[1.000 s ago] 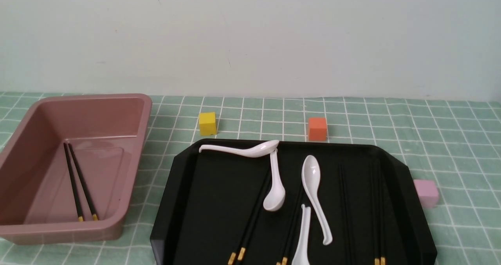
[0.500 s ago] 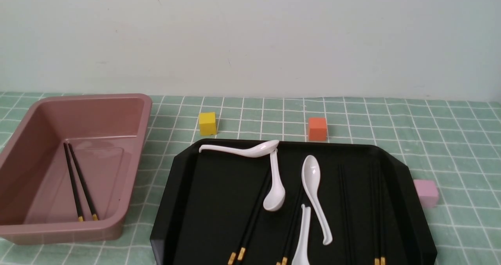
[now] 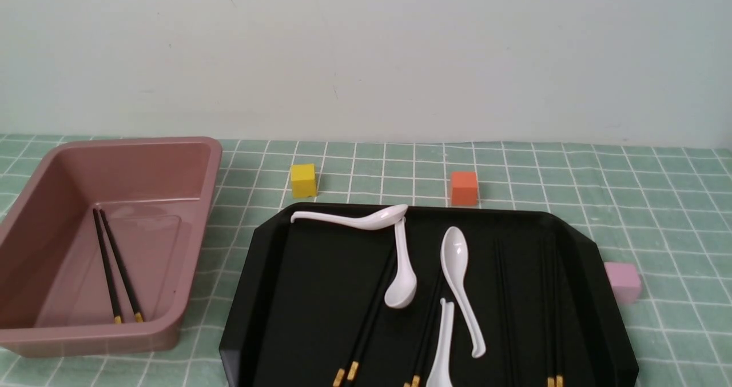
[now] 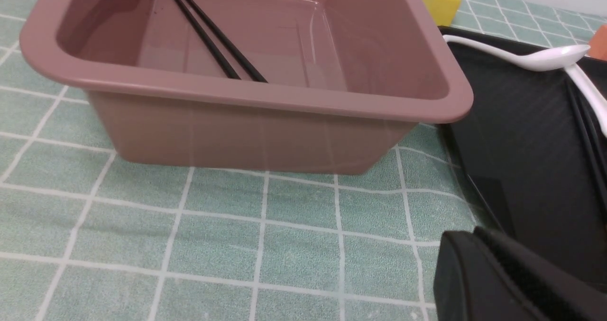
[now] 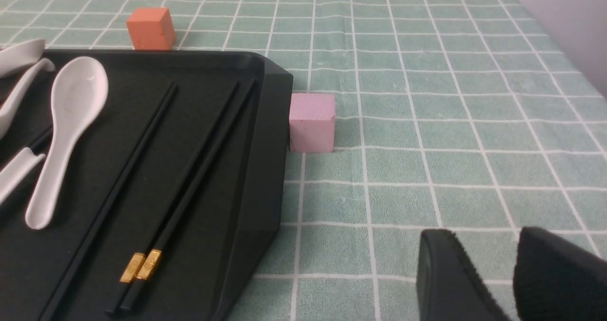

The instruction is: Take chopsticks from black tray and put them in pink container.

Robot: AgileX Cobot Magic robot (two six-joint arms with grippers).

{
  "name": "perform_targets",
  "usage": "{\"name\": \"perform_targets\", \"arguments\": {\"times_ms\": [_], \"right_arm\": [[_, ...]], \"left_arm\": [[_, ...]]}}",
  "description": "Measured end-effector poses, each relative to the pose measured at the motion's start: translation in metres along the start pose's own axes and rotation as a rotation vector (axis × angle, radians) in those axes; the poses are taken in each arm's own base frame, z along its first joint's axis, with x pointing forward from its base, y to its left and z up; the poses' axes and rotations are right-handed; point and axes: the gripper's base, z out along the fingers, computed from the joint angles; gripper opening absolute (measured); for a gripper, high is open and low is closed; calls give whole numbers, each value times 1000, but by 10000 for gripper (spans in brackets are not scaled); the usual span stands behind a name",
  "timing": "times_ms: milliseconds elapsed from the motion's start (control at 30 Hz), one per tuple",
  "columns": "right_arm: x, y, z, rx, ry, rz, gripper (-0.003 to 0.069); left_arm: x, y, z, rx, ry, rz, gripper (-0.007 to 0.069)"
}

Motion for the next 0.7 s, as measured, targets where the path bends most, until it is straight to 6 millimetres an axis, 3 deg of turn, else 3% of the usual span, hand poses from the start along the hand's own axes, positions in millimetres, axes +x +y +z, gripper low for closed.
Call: {"name": "perform_targets", "arguments": {"times_ms": [700], "right_arm": [[0, 0, 0, 0, 0, 0, 240]], "left_arm": [[0, 0, 0, -3, -1, 9, 29]]}}
